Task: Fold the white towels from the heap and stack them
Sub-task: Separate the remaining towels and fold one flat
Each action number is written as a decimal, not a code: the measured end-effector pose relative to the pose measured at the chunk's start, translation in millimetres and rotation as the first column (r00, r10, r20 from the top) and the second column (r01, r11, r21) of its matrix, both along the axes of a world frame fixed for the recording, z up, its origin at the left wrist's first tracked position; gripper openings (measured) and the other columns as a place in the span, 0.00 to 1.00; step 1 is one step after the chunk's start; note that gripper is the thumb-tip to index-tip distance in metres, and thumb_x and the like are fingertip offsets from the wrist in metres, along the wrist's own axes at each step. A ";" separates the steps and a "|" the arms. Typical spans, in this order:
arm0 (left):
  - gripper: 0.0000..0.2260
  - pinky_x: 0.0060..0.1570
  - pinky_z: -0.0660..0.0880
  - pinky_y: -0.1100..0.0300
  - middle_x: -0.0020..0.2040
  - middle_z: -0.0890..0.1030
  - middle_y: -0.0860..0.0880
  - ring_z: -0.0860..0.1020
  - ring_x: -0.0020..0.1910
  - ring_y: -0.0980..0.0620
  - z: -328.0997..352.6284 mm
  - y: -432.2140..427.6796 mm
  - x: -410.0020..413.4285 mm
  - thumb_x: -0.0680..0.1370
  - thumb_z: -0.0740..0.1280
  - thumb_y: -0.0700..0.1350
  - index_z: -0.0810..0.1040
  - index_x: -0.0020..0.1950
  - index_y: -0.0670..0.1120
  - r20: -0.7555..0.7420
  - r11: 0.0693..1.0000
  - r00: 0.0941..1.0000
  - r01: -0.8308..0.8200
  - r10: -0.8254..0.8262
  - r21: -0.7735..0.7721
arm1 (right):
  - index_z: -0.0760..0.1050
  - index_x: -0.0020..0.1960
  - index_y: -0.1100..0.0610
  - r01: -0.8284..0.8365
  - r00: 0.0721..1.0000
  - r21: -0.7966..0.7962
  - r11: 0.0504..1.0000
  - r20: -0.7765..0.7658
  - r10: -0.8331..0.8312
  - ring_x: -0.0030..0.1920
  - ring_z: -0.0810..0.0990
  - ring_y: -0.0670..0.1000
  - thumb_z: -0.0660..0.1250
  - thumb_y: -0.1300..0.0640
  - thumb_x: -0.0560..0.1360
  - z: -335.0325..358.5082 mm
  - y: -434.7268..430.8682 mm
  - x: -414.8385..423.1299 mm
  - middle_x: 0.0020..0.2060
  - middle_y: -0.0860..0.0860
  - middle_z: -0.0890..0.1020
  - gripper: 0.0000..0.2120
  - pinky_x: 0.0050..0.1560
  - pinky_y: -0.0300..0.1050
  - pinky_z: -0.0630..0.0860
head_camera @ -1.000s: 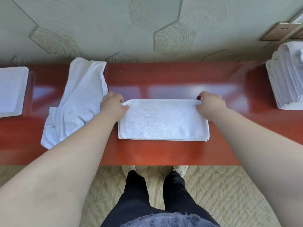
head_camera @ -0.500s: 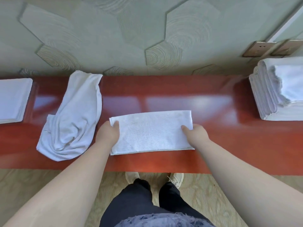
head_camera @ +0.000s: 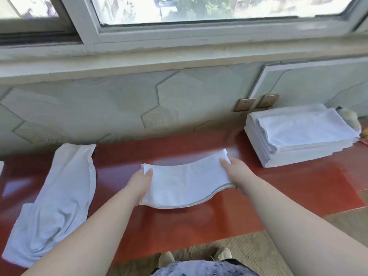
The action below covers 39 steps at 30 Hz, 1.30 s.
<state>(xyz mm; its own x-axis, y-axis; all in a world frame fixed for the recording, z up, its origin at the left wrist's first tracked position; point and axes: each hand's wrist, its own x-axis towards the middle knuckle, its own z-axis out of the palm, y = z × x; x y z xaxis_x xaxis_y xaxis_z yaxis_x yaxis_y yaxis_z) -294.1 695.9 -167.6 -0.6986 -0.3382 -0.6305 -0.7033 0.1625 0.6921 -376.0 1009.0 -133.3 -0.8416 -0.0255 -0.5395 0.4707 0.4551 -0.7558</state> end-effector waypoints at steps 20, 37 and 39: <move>0.12 0.50 0.78 0.51 0.48 0.84 0.47 0.81 0.46 0.48 87.2 370.4 -227.3 0.84 0.56 0.47 0.80 0.51 0.48 -0.451 0.999 0.893 -0.018 -0.001 -0.037 | 0.81 0.59 0.56 0.203 0.967 -0.235 0.951 -0.103 -0.232 0.40 0.87 0.51 0.65 0.54 0.84 105.0 402.6 -200.9 0.49 0.56 0.88 0.09 0.33 0.42 0.81; 0.13 0.50 0.75 0.53 0.48 0.82 0.44 0.79 0.47 0.43 34.3 428.4 -284.4 0.84 0.64 0.51 0.80 0.45 0.45 -0.133 0.961 0.979 -0.179 0.153 -0.212 | 0.74 0.39 0.55 0.018 0.994 0.235 0.972 -0.112 0.009 0.38 0.72 0.55 0.66 0.46 0.81 32.1 462.1 -302.5 0.32 0.52 0.73 0.17 0.40 0.46 0.66; 0.11 0.51 0.74 0.52 0.49 0.82 0.43 0.80 0.50 0.41 31.8 427.9 -283.9 0.84 0.63 0.48 0.81 0.49 0.43 -0.233 0.934 0.959 -0.223 0.159 -0.280 | 0.67 0.35 0.54 0.014 0.987 0.233 0.972 -0.160 0.024 0.34 0.67 0.54 0.67 0.52 0.81 23.5 463.0 -307.4 0.30 0.51 0.69 0.18 0.33 0.47 0.61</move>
<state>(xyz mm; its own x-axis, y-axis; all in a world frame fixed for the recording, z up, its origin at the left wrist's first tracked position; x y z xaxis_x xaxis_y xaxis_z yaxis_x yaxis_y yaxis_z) -578.0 1123.8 -135.9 -0.7043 -0.6289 -0.3295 -0.5909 0.2620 0.7630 -683.3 1471.9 -109.8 -0.9179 0.0800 -0.3886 0.3489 0.6291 -0.6946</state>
